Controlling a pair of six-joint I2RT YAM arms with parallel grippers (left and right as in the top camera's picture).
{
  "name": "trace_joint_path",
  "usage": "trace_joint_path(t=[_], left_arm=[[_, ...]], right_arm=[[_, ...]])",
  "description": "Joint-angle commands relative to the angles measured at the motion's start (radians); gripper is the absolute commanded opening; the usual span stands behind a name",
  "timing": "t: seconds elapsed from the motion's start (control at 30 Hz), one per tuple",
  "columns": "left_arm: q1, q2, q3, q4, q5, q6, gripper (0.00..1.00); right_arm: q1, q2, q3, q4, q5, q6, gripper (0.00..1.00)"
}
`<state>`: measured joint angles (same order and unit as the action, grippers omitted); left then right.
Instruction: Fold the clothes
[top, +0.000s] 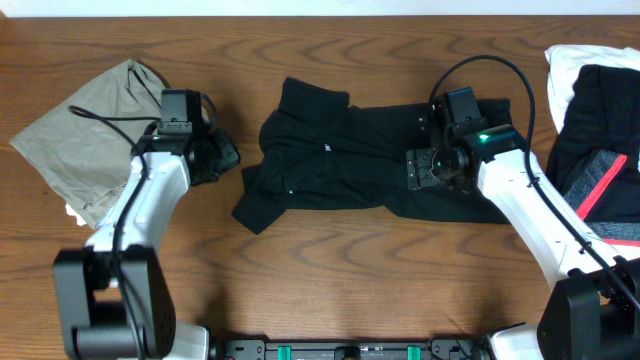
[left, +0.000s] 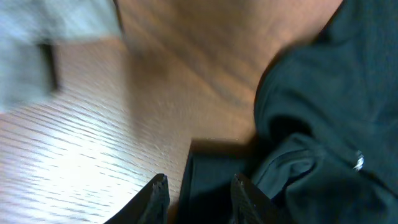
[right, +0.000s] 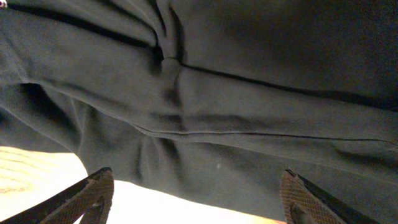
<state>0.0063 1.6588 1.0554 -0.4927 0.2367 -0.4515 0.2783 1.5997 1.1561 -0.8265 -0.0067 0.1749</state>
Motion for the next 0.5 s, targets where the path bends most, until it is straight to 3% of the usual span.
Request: trace_joint_path(t=[0.0, 0.47], left_arm=[[0.0, 0.079, -0.018, 0.002, 0.109, 0.001, 0.36], [-0.001, 0.198, -0.018, 0.005, 0.206, -0.006, 0.36]], right_arm=[[-0.007, 0.006, -0.006, -0.002, 0.01, -0.008, 0.84], [-0.007, 0.006, -0.006, -0.006, 0.01, -0.008, 0.84]])
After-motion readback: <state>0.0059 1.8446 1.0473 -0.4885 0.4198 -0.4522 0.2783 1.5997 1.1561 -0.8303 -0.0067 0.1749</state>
